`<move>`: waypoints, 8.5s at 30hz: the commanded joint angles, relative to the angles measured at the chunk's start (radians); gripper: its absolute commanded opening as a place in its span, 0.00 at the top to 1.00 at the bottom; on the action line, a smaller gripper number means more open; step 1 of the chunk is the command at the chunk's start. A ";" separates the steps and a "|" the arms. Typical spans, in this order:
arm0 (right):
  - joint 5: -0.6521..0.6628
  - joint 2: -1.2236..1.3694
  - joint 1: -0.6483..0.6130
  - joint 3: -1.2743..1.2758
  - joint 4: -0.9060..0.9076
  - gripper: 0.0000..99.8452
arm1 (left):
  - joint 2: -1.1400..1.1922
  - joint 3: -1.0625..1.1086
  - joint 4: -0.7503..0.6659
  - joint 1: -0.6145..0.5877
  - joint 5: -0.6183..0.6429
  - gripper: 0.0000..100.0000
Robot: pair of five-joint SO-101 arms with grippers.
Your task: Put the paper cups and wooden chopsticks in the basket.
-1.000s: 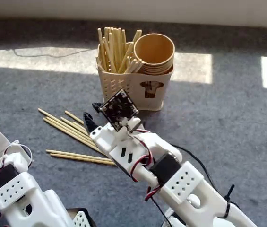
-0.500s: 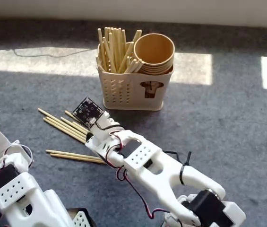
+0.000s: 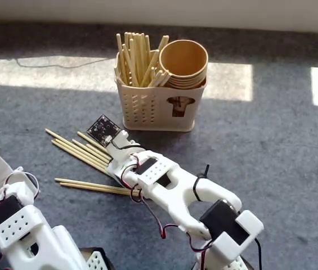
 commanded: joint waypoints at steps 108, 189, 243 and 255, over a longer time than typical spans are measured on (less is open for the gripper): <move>-0.127 -0.874 0.263 -0.257 -0.085 0.99 | -0.022 -0.007 -0.020 0.024 -0.005 1.00; -0.127 -0.869 -0.077 0.042 0.341 0.89 | -0.022 -0.007 -0.020 0.024 -0.005 1.00; -0.127 -0.150 -0.053 -0.171 0.481 0.99 | -0.022 -0.005 -0.020 0.025 -0.005 1.00; -0.104 -0.243 -0.031 -0.074 0.484 0.99 | -0.022 -0.005 -0.020 0.025 -0.005 1.00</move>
